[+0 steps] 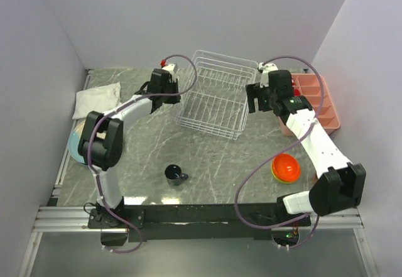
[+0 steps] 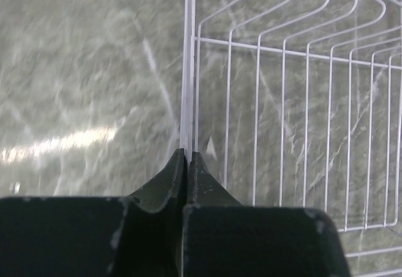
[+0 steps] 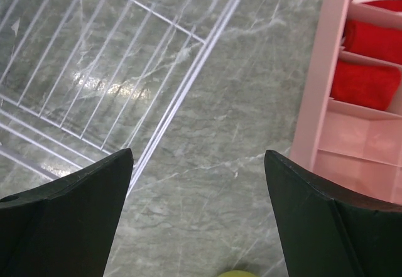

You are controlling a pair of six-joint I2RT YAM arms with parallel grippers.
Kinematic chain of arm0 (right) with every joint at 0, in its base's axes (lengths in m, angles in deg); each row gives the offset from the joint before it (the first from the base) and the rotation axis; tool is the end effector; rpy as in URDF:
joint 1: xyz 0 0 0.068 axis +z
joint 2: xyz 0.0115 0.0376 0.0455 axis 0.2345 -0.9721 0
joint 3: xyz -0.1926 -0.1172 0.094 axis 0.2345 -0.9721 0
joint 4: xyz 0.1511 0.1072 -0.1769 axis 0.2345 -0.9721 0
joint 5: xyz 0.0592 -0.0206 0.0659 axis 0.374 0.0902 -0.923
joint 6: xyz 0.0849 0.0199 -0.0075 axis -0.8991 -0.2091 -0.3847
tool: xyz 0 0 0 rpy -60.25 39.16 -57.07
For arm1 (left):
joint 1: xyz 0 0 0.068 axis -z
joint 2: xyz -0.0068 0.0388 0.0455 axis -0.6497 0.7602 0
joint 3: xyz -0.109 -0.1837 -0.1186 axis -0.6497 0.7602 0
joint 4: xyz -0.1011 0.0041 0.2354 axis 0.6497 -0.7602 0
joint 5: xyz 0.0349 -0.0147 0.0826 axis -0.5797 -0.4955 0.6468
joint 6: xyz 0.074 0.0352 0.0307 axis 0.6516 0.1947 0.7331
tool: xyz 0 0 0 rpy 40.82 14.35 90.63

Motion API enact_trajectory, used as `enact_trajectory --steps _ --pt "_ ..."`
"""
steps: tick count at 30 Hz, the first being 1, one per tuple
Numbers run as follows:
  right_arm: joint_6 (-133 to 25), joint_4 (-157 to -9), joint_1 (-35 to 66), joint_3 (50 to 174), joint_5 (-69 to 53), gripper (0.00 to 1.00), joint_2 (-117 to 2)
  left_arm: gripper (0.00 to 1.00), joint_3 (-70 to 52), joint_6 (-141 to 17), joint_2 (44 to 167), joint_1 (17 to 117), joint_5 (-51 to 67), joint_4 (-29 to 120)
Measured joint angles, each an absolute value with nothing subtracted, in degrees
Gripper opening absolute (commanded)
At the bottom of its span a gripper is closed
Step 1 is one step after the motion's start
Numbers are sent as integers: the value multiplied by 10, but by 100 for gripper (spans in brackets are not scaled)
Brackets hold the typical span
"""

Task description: Load the mixed dishes into the dish rack

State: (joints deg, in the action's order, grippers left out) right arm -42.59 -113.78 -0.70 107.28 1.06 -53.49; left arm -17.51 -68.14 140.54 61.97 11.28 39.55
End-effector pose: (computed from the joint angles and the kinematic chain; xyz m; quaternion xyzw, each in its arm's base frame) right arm 0.3248 0.0721 0.2844 -0.1290 0.8870 0.0209 0.4430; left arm 0.4299 -0.1757 0.1833 0.0497 0.8801 -0.1910 0.4317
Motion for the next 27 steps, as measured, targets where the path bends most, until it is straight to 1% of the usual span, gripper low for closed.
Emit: enact_trajectory --steps 5,9,14,16,20,21,22,23,24,25,26,27 --pt "-458 -1143 -7 1083 11 91 -581 1 -117 -728 1347 626 158 380" --pt "-491 -1142 -7 1084 7 86 -607 1 -81 -768 1301 642 182 363" --pt "-528 -1130 -7 1084 -15 83 -642 2 -29 -796 1255 676 213 356" --pt "-537 -1130 -7 1090 -23 81 -660 4 -14 -803 1246 684 216 356" --pt "-543 -1127 -7 1115 -31 77 -703 3 17 -817 1233 689 211 370" --pt "-545 -1127 -7 1123 -31 72 -714 4 23 -819 1229 689 208 372" --pt "-547 -1126 -7 1130 -31 68 -724 6 28 -820 1225 689 207 375" --pt "-549 -1125 -7 1136 -31 63 -734 21 34 -821 1221 689 205 376" --pt "-551 -1125 -7 1140 -31 51 -741 29 38 -822 1217 689 204 378" --pt "-553 -1126 -7 1141 -30 46 -748 36 41 -821 1215 689 203 380" --pt "-555 -1128 -7 1142 -30 42 -752 46 44 -826 1213 689 195 383" --pt "-558 -1128 -7 1143 -29 33 -756 50 46 -827 1211 689 187 386"
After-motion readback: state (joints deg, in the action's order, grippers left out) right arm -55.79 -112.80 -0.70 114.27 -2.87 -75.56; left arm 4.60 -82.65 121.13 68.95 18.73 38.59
